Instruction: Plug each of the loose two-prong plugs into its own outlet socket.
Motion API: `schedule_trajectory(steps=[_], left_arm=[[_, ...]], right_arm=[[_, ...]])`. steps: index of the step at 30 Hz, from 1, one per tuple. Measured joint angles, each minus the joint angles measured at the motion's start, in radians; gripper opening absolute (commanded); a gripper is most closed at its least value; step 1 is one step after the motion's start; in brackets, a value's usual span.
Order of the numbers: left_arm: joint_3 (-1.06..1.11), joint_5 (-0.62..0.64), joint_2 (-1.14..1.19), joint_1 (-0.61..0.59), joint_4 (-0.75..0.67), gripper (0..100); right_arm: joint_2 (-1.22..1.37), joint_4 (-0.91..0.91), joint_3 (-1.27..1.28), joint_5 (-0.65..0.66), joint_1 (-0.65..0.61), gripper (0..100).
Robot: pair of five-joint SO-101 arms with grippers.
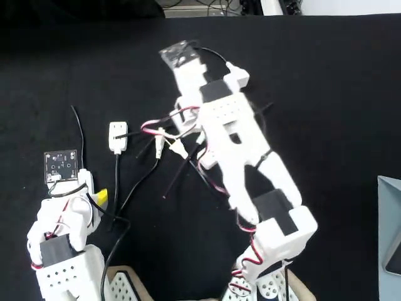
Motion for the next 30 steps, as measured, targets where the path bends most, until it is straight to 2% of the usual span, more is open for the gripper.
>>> schedule_trajectory(steps=[7,12,19,28,30], left_arm=[[0.000,0.000,0.000,0.000,0.000,30],[0.008,-0.028,0.000,0.000,0.000,30],[0.012,-0.031,0.000,0.000,0.000,30],[0.012,-0.031,0.000,0.000,0.000,30],[0.012,-0.031,0.000,0.000,0.000,30]], right_arm=[[0.000,-0.160,0.118,0.275,0.000,14.2],[0.083,-0.184,0.118,0.394,0.002,14.2],[0.262,-0.184,-0.012,0.474,0.058,14.2],[0.399,-0.184,-0.192,0.482,0.078,14.3],[0.410,-0.184,-0.203,0.482,0.078,17.0]])
